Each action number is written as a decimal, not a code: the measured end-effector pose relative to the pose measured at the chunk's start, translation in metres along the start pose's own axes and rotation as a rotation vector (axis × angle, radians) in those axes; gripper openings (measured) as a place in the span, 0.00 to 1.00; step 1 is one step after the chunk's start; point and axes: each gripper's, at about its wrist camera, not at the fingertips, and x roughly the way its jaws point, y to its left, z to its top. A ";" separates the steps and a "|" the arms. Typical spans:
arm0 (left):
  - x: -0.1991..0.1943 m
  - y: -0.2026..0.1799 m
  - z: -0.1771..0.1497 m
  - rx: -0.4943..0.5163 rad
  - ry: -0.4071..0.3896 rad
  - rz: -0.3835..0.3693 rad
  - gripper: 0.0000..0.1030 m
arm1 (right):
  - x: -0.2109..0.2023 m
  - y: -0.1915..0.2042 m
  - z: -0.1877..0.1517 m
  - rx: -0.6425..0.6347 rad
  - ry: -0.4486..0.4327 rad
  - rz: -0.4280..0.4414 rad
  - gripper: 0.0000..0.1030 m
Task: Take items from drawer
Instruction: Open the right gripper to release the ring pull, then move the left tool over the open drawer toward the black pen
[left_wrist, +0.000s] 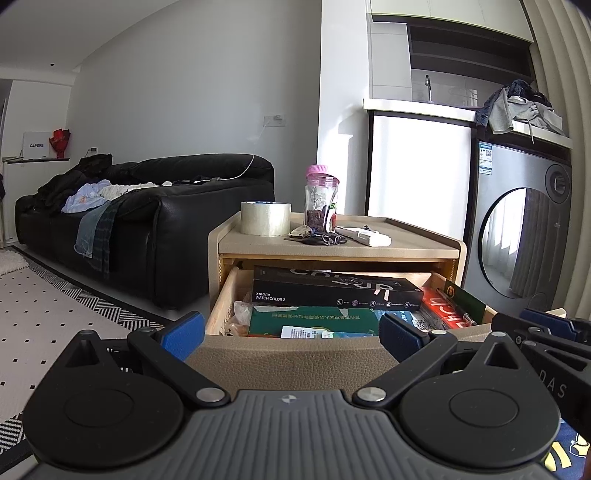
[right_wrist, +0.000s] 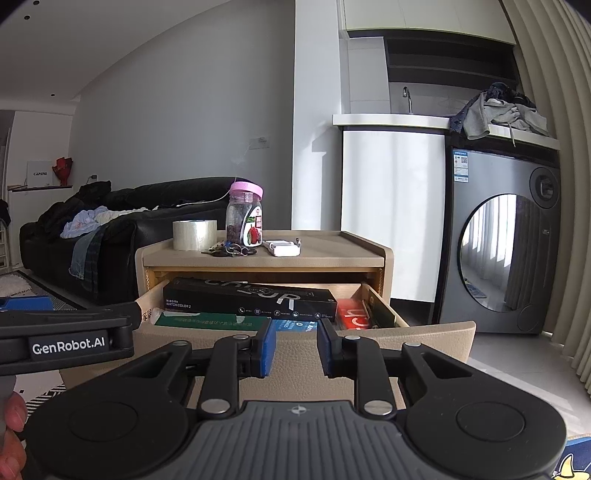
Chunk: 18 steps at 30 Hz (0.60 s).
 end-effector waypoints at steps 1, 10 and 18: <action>0.001 -0.001 0.002 0.002 0.000 -0.002 1.00 | 0.000 0.000 0.001 -0.001 -0.002 -0.001 0.26; 0.007 -0.002 0.015 0.006 -0.001 -0.005 1.00 | 0.006 -0.002 0.013 0.003 0.002 0.002 0.24; 0.017 -0.006 0.022 0.004 0.017 -0.013 1.00 | 0.014 -0.006 0.021 -0.008 0.002 -0.006 0.24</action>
